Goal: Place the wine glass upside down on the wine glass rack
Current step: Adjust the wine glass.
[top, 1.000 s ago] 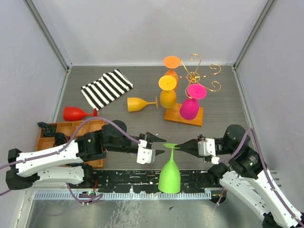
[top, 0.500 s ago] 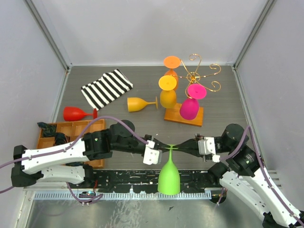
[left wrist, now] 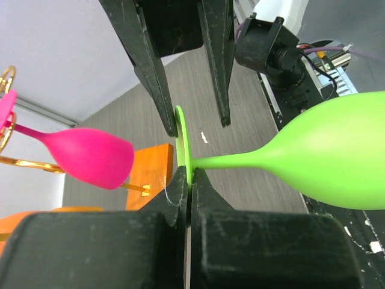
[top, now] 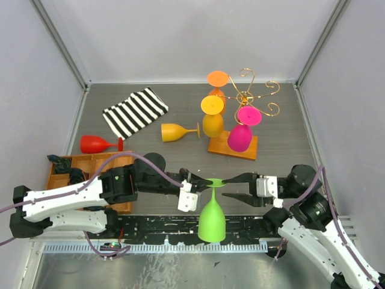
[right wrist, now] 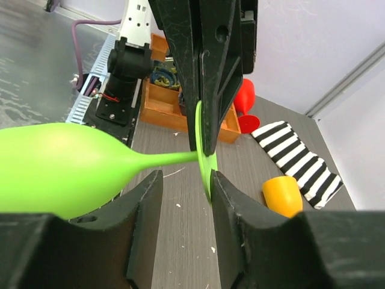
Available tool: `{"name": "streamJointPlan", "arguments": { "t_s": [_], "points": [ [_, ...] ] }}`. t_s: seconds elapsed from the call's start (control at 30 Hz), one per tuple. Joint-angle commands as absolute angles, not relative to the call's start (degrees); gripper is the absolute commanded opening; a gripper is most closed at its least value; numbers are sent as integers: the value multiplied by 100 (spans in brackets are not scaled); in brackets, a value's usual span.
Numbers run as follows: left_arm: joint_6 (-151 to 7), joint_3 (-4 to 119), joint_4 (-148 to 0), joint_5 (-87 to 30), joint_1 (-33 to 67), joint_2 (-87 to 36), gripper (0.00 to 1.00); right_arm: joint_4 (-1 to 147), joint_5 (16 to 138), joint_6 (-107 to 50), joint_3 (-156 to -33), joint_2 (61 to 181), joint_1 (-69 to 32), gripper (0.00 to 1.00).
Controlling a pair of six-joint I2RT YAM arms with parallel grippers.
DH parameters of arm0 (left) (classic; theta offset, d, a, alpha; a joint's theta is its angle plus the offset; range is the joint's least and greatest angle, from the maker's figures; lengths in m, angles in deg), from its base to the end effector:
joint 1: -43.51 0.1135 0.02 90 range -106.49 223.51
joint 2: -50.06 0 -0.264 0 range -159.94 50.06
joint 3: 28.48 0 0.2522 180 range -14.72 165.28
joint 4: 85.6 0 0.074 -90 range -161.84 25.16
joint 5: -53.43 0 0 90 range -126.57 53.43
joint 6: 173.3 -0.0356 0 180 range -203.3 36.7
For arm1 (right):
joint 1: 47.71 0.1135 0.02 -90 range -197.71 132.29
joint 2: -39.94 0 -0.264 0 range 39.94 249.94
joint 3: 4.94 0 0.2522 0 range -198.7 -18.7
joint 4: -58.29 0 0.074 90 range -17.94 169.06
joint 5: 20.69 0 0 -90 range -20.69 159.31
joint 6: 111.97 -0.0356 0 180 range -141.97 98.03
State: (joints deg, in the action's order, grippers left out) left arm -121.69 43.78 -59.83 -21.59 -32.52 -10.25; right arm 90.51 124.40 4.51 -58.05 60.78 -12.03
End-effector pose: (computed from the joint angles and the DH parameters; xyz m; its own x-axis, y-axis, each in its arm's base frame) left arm 0.0493 -0.2363 0.3692 0.5746 0.1753 -0.7995 0.8181 -0.1521 0.5546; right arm 0.0487 0.0709 0.3422 0.4465 0.0064 -0.8948 -0.8947 -0.0118 -0.4465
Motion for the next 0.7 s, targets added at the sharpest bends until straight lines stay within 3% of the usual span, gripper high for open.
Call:
{"name": "streamJointPlan", "arguments": {
  "t_s": [0.0,0.07,0.17,0.37,0.67],
  "points": [
    [-12573,4229,-6028,-2576,-3270,-723,0,8828,12043,-258,-5788,5711,-1177,46],
    [-12710,4177,-5957,-2731,-3274,-662,0,8692,11644,-661,-5731,5491,-1177,53],
    [-12917,4121,-5903,-2980,-3270,-570,0,8452,10584,-1534,-5584,5138,-1176,55],
    [-13195,4093,-5796,-3424,-3270,-486,0,9124,7201,-4304,-5755,5037,-1177,59],
    [-13269,4048,-5771,-3582,-3270,-571,0,10809,7475,-5750,-6144,5740,-1176,80]
  ]
}}
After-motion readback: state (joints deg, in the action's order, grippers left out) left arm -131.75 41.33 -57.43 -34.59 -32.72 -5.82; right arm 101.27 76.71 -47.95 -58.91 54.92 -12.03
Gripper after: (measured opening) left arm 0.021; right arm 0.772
